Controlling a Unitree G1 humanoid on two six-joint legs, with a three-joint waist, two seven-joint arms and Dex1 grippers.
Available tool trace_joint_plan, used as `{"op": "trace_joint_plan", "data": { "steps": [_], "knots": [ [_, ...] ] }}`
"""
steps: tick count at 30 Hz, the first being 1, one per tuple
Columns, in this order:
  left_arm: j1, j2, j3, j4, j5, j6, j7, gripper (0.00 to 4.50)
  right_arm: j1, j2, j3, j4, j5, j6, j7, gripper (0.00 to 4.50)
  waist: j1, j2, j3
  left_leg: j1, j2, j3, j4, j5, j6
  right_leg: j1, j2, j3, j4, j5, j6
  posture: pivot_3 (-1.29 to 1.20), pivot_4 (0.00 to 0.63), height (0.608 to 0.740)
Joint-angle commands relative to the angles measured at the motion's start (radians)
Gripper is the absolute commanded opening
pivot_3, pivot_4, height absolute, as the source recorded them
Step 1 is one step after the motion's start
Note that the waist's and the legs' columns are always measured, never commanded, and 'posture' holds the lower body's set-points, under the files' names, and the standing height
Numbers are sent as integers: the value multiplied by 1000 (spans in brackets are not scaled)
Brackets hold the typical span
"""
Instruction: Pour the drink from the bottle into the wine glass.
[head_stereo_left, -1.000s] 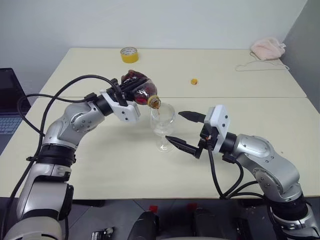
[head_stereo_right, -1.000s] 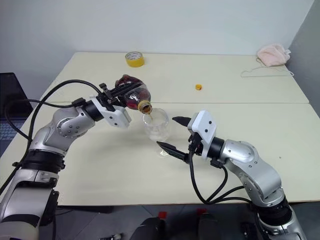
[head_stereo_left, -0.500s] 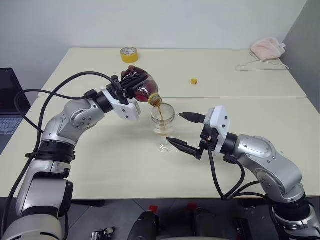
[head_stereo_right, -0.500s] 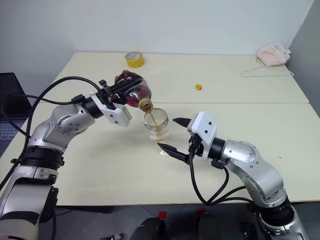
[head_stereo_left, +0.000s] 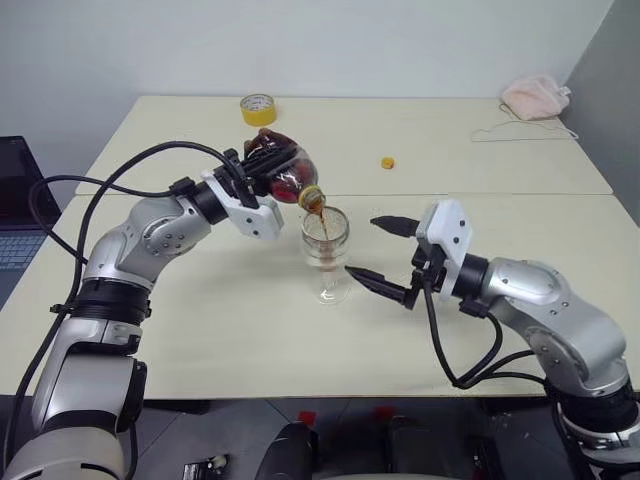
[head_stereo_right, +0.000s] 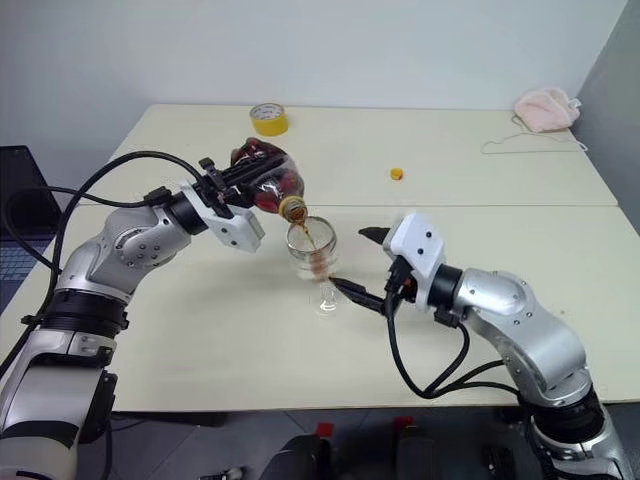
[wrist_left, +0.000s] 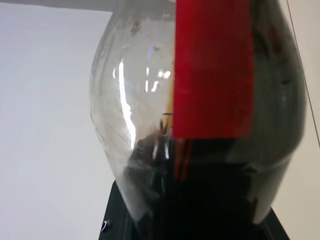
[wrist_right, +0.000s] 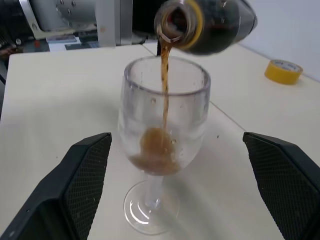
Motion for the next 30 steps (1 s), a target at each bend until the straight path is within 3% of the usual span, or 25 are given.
{"op": "trace_joint_plan", "data": {
  "steps": [1,10,30],
  "knots": [
    [-30,23,12,-24,-7,-12,25,756,-29,-17,-46,-50,45,16,12,4500,0,0,0,0,0,0,0,0,0,0,0,0,0,0,0,0,150,740],
    [-31,29,5,-19,-3,-16,30,756,-65,-43,-105,-67,153,46,28,4500,0,0,0,0,0,0,0,0,0,0,0,0,1,0,0,0,150,740],
    [-64,31,-11,24,44,-41,78,756,-50,-69,-82,-82,183,48,33,4500,0,0,0,0,0,1,1,0,0,-1,0,1,3,0,0,0,150,740]
  ]
}}
